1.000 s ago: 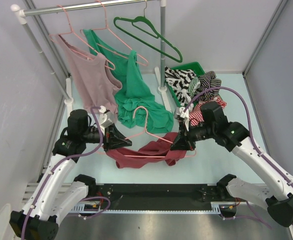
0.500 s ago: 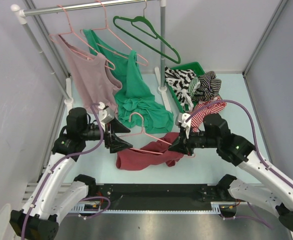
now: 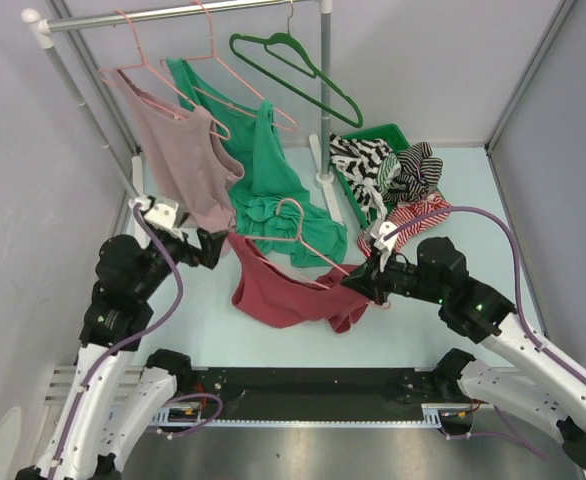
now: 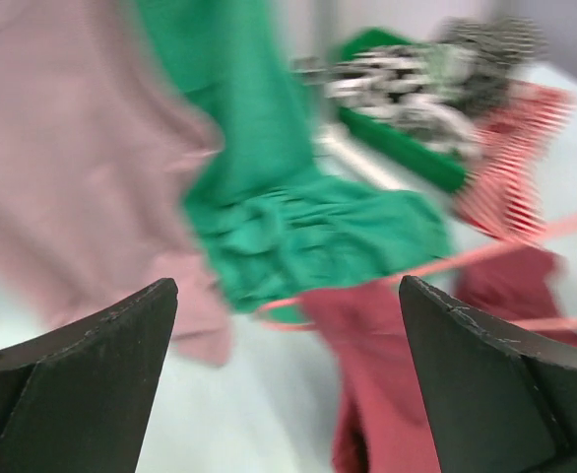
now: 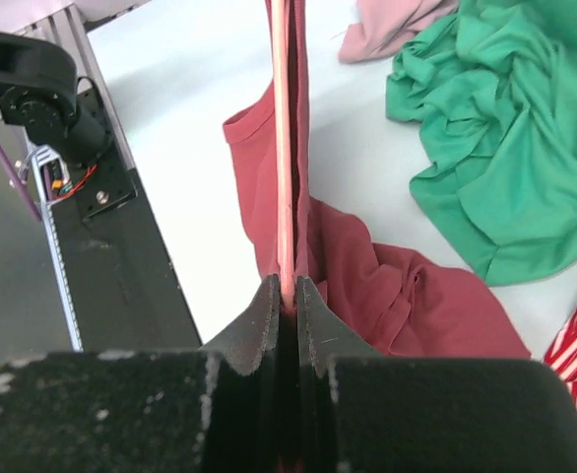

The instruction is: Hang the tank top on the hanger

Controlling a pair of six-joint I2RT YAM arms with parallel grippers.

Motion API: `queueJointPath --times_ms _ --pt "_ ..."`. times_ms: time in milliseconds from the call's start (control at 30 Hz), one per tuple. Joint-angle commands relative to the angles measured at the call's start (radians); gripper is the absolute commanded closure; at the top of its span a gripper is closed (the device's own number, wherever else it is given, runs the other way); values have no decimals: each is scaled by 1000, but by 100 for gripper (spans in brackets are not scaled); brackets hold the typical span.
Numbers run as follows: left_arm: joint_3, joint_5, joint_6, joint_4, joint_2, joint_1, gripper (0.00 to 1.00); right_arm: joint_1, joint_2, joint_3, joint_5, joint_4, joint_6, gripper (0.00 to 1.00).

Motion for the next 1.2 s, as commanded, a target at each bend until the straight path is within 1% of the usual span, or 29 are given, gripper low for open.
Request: queueJointPath --times_ms 0,33,67,167,267,433,600,667,833,867,933,967,1067,1167 --pt "-31 -406 -105 20 40 97 1 4 -3 31 53 98 10 100" --pt "-39 -402 -125 20 48 133 0 4 3 36 53 101 10 100" --pt "-54 -389 -163 23 53 210 1 4 8 48 54 99 10 100" --pt "-71 -371 -220 35 44 336 1 12 28 79 76 104 30 100" --pt "-80 -408 -233 37 31 373 1 30 64 108 114 107 24 100" --pt "-96 -448 -217 16 16 373 1 58 149 192 149 145 21 100" --pt "-113 -452 -222 14 -12 373 1 99 290 301 169 196 28 100" --pt "-116 -461 -224 6 -25 373 1 113 336 367 187 223 25 100" --pt "-125 -466 -231 -1 -62 373 0 136 529 540 206 262 18 100" --pt "-125 -464 -231 -1 -59 373 1 140 555 600 209 266 18 100" --pt "-125 -460 -230 -3 -58 372 1 151 639 661 227 271 18 100" --pt "-122 -458 -230 0 -58 373 1 156 668 718 243 268 -5 100" --pt "-120 -458 -233 -1 -62 373 1 163 751 812 257 292 -1 100" --pt "-119 -445 -239 0 -62 365 3 170 817 863 295 326 7 100"
